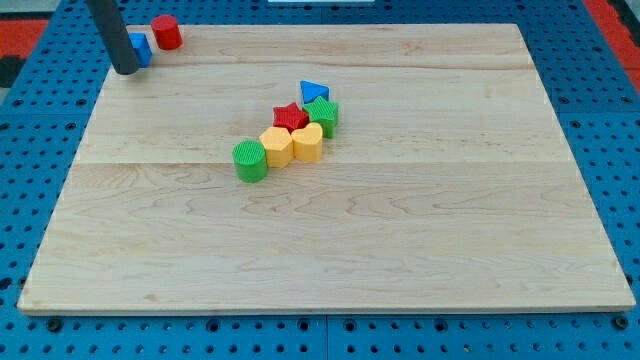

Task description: Move the arm to the bottom left of the blue cube

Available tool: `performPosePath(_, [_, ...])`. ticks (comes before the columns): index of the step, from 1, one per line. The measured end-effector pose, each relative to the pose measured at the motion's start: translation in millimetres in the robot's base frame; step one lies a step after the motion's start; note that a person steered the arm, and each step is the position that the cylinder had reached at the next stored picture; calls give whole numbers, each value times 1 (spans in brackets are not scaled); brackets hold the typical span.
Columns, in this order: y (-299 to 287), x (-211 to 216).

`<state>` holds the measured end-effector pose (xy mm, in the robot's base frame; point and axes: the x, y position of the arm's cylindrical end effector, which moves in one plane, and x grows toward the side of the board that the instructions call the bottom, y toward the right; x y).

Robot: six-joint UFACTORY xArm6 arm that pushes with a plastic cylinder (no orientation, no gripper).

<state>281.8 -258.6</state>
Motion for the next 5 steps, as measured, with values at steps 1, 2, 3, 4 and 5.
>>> performPosePath(1, [0,0])
performPosePath(2, [-1,3])
performPosePath(3, [-2,3])
performPosePath(4, [-4,3])
performPosePath(5, [-13,9])
